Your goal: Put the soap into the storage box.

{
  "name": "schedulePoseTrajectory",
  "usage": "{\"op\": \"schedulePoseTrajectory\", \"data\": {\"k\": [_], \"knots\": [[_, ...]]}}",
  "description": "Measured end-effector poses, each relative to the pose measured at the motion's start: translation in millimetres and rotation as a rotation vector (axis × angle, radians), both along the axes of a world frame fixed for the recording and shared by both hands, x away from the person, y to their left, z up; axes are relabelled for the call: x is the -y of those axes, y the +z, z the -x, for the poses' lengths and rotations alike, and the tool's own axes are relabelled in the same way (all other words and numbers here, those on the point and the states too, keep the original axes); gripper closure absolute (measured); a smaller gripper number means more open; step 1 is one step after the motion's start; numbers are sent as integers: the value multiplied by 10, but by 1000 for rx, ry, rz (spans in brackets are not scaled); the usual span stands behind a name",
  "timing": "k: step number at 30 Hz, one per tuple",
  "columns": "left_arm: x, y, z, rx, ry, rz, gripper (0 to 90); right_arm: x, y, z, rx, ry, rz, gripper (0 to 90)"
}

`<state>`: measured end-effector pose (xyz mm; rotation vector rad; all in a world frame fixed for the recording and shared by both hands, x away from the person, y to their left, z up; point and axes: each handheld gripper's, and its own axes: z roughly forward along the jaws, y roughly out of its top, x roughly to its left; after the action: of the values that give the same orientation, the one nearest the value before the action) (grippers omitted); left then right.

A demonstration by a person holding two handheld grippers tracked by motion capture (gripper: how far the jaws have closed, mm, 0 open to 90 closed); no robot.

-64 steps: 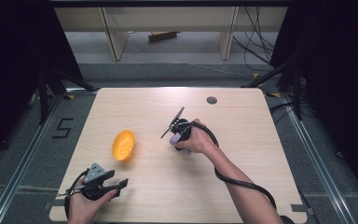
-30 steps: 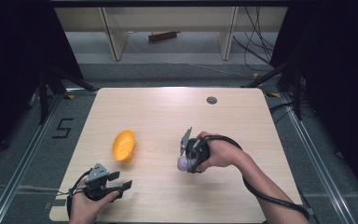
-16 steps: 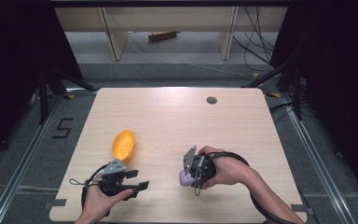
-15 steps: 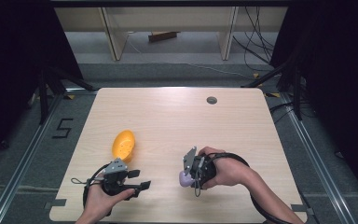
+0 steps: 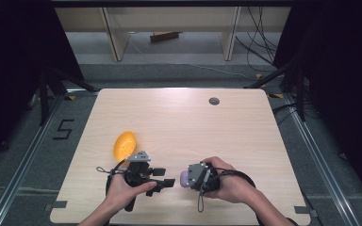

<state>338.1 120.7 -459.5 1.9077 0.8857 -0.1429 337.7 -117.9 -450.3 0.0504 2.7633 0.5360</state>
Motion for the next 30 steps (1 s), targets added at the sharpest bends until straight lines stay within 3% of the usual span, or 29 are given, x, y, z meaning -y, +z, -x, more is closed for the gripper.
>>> {"op": "schedulePoseTrajectory", "data": {"k": [2, 3, 6, 7, 8, 11, 12, 13, 14, 16, 17, 19, 20, 21, 23, 24, 26, 27, 28, 30], "knots": [[52, 6, -20, -10, -9, 13, 338, 5, -12, 6, 26, 4, -7, 500], [67, 11, -30, -12, -13, 3, 339, 3, -17, 48, -10, -48, -30, 499], [121, 18, -46, -18, -13, 2, 342, 14, -19, 72, 40, -48, -34, 500], [133, 24, -49, -19, -10, -7, 343, 13, -18, 87, 16, -61, -40, 500], [141, 18, -59, -28, -24, 8, 343, 16, -24, 83, 44, -40, -44, 500], [155, 20, -65, -38, -29, 6, 347, 13, -29, 117, 24, -55, -46, 500], [166, 20, -61, -46, -23, 14, 349, 13, -30, 116, 34, -44, -39, 500], [170, 22, -58, -46, -19, 9, 350, 2, -44, 99, 76, -2, -51, 499], [179, 22, -58, -51, -24, 17, 351, 3, -44, 103, 59, -3, -50, 500], [193, 26, -51, -53, -34, 13, 354, -9, -38, 99, 77, 21, -50, 500], [210, 27, -44, -55, -32, 15, 355, -13, -30, 116, 48, -4, -56, 500], [235, 31, -41, -55, -41, 8, 355, -22, -15, 110, 87, 8, -53, 499], [244, 32, -45, -57, -47, 7, 354, -26, -15, 119, 69, -1, -56, 500], [253, 37, -44, -54, -34, -4, 355, -29, -12, 122, 92, -2, -57, 500], [254, 29, -72, -62, -27, -1, 358, -38, -2, 130, 78, 4, -58, 500], [254, 27, -79, -64, -18, -3, 358, -38, 1, 126, 101, 16, -61, 500], [256, 18, -98, -77, -15, 2, 362, -37, 5, 135, 101, 12, -60, 500], [261, 11, -105, -83, -17, 5, 364, -43, 11, 116, 132, 52, -59, 499], [270, 1, -110, -93, -16, 10, 366, -36, 10, 141, 91, 12, -67, 500], [288, -22, -123, -114, -21, 17, 372, -33, 16, 141, 111, 12, -64, 499]]}}
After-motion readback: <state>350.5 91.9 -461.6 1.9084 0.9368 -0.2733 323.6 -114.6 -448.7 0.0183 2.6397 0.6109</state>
